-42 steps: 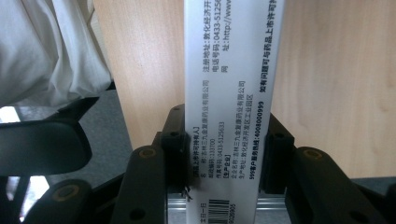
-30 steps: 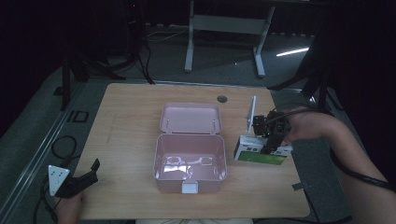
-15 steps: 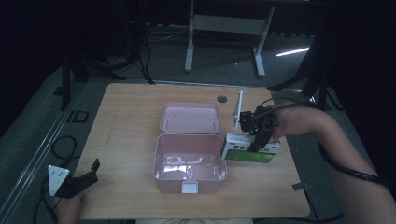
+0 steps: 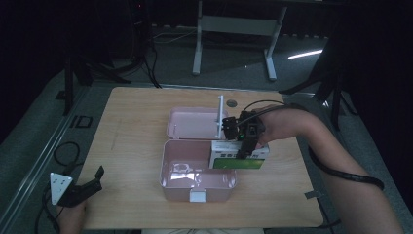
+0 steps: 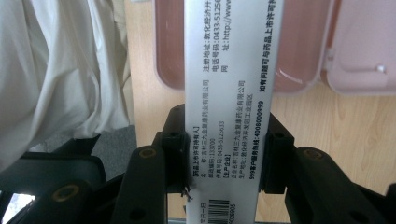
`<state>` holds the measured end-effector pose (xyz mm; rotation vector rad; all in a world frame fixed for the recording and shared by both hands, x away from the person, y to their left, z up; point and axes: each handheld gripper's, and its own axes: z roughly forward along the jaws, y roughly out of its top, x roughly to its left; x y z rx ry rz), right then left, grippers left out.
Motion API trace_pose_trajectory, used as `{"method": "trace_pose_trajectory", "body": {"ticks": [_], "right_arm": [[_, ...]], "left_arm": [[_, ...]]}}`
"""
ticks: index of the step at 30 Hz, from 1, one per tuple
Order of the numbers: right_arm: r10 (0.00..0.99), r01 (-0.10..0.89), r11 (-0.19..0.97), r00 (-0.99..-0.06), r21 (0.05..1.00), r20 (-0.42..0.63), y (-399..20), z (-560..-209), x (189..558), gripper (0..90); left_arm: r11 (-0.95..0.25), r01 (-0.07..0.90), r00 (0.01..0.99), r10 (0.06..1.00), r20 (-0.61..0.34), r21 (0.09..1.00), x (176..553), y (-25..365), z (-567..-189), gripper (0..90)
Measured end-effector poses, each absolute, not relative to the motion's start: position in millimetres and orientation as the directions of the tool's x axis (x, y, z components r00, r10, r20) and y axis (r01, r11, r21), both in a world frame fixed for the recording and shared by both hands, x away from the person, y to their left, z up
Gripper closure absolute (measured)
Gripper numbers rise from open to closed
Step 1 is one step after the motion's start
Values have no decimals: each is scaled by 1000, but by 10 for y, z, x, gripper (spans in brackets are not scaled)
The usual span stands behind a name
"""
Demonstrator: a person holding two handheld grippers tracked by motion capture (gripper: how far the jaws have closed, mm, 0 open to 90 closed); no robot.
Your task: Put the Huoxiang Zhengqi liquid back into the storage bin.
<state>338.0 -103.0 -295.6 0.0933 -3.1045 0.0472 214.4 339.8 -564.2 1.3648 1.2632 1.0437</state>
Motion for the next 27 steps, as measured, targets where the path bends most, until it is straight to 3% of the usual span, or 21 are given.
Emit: {"method": "trace_pose_trajectory", "body": {"ticks": [15,27], "right_arm": [[-138,-139,990,-989,-18,51,-553,-3057,3272,617],[-145,-146,989,-989,-34,41,-322,-3281,3234,617]], "left_arm": [[5,167,97,995,-22,986,2142,3396,-5642,39],[3,166,97,995,-20,986,2140,3399,-5642,39]]}}
